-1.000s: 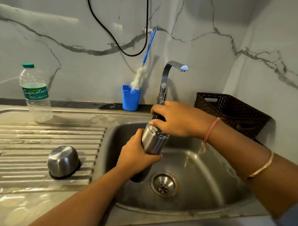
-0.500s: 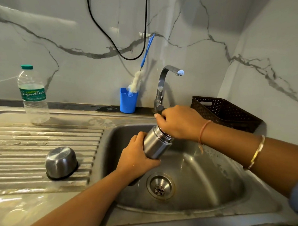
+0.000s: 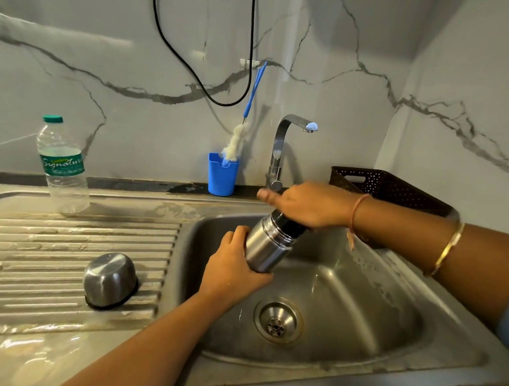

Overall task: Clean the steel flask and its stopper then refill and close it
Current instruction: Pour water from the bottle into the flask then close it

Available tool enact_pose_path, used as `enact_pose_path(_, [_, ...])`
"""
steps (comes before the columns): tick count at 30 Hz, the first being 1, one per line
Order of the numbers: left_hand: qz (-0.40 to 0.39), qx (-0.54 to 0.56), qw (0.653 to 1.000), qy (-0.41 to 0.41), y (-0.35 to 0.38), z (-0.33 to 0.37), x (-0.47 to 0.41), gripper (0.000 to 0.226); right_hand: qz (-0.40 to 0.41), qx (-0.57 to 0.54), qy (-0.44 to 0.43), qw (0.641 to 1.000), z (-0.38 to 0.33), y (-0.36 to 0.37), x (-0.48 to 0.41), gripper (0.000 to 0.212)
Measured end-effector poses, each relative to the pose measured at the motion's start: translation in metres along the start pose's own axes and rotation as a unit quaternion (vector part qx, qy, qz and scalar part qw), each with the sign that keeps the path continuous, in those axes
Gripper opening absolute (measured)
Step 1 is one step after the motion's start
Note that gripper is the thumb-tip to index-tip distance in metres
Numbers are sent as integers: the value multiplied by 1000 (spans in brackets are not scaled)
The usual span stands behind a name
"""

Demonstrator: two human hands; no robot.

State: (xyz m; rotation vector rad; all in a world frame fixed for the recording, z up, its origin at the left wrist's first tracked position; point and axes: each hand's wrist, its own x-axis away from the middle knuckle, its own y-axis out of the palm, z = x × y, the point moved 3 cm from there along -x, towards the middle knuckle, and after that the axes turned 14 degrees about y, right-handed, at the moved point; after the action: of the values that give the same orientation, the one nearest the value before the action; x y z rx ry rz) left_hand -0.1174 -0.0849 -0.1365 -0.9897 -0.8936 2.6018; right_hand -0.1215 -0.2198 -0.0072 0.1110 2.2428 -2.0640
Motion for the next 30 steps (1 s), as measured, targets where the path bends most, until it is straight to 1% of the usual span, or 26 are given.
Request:
enact_pose_path(1, [2,5,1000,-2,-1,-1,0,76,-32,-72,16,997,4,-4,-1,79])
enact_pose_path(2, [6,15,1000,-6,-1,-2,-1,75,-37,-102,-1,994,7,-10,0,76])
enact_pose_path(3, [12,30,999,-10,-3,-3,-2,73,9,-63,-66,996,10,-15,0,72])
enact_pose_path(4, [17,46,999,-13,-3,-4,-2,72,80,8,-150,985,12,-17,0,69])
enact_pose_path(6, [14,60,998,-8,-3,-3,-2,70,172,144,-298,928,14,-8,0,66])
enact_pose_path(7, [8,58,998,-2,-2,-1,-2,69,197,176,-333,905,15,-1,1,64])
enact_pose_path(8, [3,53,999,2,-1,0,-1,69,221,184,-341,895,13,5,4,62])
enact_pose_path(9, [3,48,999,3,0,2,-1,70,238,169,-320,901,9,7,6,62])
enact_pose_path(10, [8,42,999,1,1,3,0,70,242,148,-266,921,3,6,8,62])
enact_pose_path(11, [16,34,999,-1,1,3,0,71,222,127,-182,950,-5,4,9,62])
enact_pose_path(13, [23,17,1000,0,1,4,1,74,116,96,-16,988,-10,1,7,65])
enact_pose_path(14, [21,12,1000,3,1,4,0,76,66,66,29,995,-10,-2,5,69])
enact_pose_path(16, [23,20,1000,0,-1,4,-1,75,27,8,26,999,-10,-11,3,74])
enact_pose_path(17, [30,32,999,-7,-3,3,-2,74,48,13,-27,998,-7,-16,2,72])
enact_pose_path(18, [38,46,998,-12,-4,2,-2,72,90,45,-110,989,-5,-19,1,70])
enact_pose_path(20, [44,60,997,-19,-5,0,-3,70,170,167,-268,933,-3,-15,1,67])
enact_pose_path(21, [41,53,998,-15,-5,0,-2,70,192,205,-309,909,-1,-8,0,63])
enact_pose_path(22, [35,41,999,-7,-4,0,-2,72,215,210,-316,900,0,0,1,60])
enact_pose_path(23, [30,27,999,0,-2,0,-1,74,220,176,-285,916,-3,4,1,55])
enact_pose_path(24, [27,14,1000,5,-1,0,0,76,220,137,-222,940,-7,3,2,52])
enact_pose_path(25, [24,3,1000,7,-1,0,0,78,177,112,-124,970,-11,4,2,51])
enact_pose_path(26, [19,-8,1000,10,0,0,0,79,112,105,-36,987,-11,6,0,54])
enact_pose_path(27, [13,-18,1000,14,0,-1,0,81,55,89,22,994,-10,6,-1,60])
enact_pose_path(28, [9,-22,1000,17,0,-1,0,82,24,67,45,996,-10,3,-1,66])
enact_pose_path(29, [11,-17,1000,18,-1,-2,-1,81,27,49,39,998,-13,-2,3,72])
enact_pose_path(30, [20,-2,1000,13,-3,-2,-2,78,85,54,-10,995,-12,-7,4,75])
